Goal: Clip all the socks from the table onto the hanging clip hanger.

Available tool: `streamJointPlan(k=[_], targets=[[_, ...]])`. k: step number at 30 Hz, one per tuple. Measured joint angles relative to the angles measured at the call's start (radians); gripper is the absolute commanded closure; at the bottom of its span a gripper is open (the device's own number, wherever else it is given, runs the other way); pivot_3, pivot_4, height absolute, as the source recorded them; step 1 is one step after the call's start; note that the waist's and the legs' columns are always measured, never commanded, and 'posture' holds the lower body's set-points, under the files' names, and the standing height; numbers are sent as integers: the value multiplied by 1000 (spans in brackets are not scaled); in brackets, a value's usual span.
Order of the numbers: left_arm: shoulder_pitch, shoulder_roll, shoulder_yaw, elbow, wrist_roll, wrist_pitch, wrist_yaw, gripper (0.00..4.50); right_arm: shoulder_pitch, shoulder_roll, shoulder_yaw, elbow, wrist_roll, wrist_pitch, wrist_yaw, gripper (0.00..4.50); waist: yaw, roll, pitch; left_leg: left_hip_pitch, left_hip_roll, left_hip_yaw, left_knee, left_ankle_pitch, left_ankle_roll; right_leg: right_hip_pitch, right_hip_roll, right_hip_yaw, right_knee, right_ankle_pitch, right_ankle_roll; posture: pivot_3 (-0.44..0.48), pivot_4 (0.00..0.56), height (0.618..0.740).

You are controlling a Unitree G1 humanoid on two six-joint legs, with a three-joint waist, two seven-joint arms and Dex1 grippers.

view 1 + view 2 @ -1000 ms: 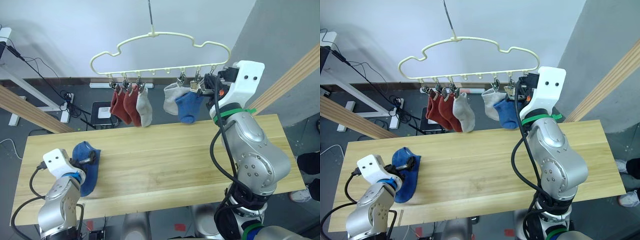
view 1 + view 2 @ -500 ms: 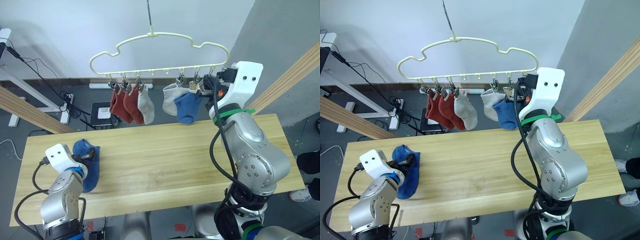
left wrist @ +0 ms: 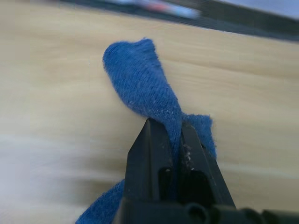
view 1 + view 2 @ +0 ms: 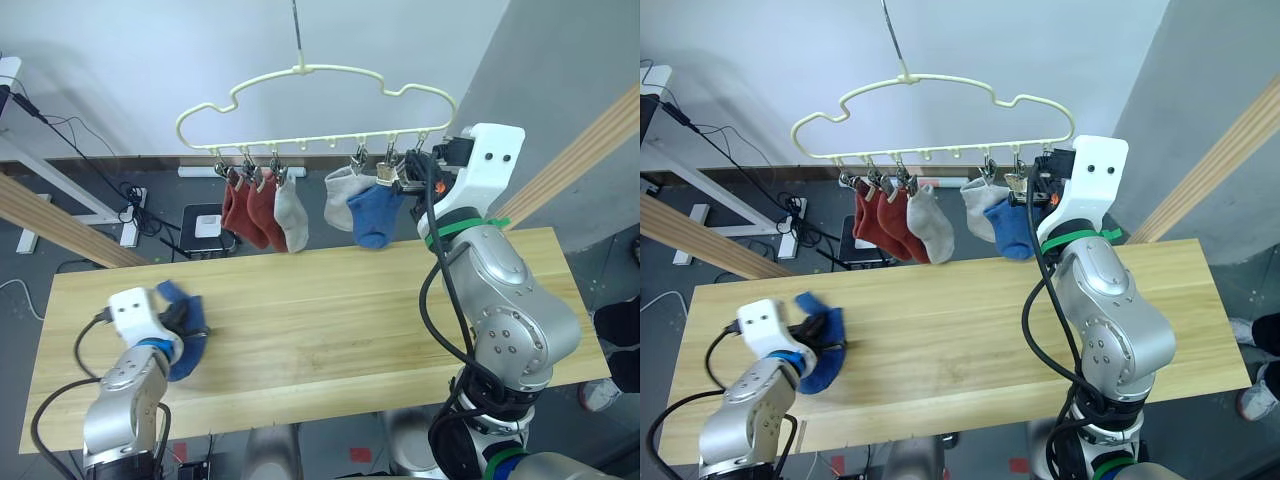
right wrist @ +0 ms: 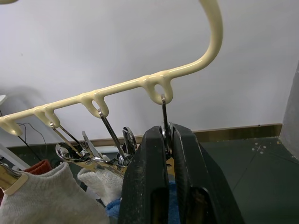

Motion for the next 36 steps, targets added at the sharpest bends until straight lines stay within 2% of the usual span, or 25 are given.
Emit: streamJointPlan(k=[3, 8, 12, 17, 25, 28, 36], targets=[[-79, 17, -154, -63, 18, -119, -155, 4484, -1, 0, 1, 2, -3, 0, 1, 4500, 8, 0, 0, -1, 1, 1, -1, 0, 0, 0, 0, 1, -6, 3, 0, -265, 381, 740], [-216, 34, -278, -50, 34, -243, -327, 4484, -4, -6, -2, 2, -7, -4, 0, 4500, -2, 0, 0, -1, 2, 3, -2, 0, 0, 0, 1, 1, -6, 4, 1, -278, 381, 740], [-304, 9, -386, -31, 39, -306, -444, 4484, -9, -8, -2, 2, -8, -4, 0, 4500, -6, 0, 0, -1, 1, 3, -2, 0, 0, 0, 1, 1, -7, 4, 1, -286, 378, 740], [-441, -118, -447, 76, 81, -347, -436, 4484, -11, -10, -2, 2, -9, -4, 0, 4500, -10, 0, 0, -2, -1, 2, 0, 1, 1, 1, 1, 1, -6, 5, 2, -287, 377, 740], [-559, -271, -459, 240, 178, -430, -305, 4484, -12, -12, 0, 1, -9, -6, 0, 4500, -17, 0, 0, -2, -1, 2, 0, 1, 2, 1, 2, 1, -6, 5, 2, -299, 378, 740], [-585, -309, -453, 279, 186, -444, -267, 4484, -12, -12, 0, 1, -9, -6, -1, 4500, -17, 0, 0, -2, -1, 2, 1, 1, 2, 1, 1, 1, -6, 5, 2, -299, 378, 740], [-593, -342, -428, 314, 182, -455, -231, 4484, -12, -15, 0, 1, -9, -6, -1, 4500, -17, 0, 0, -2, -1, 2, 1, 1, 2, 1, 2, 1, -5, 5, 2, -305, 379, 740]])
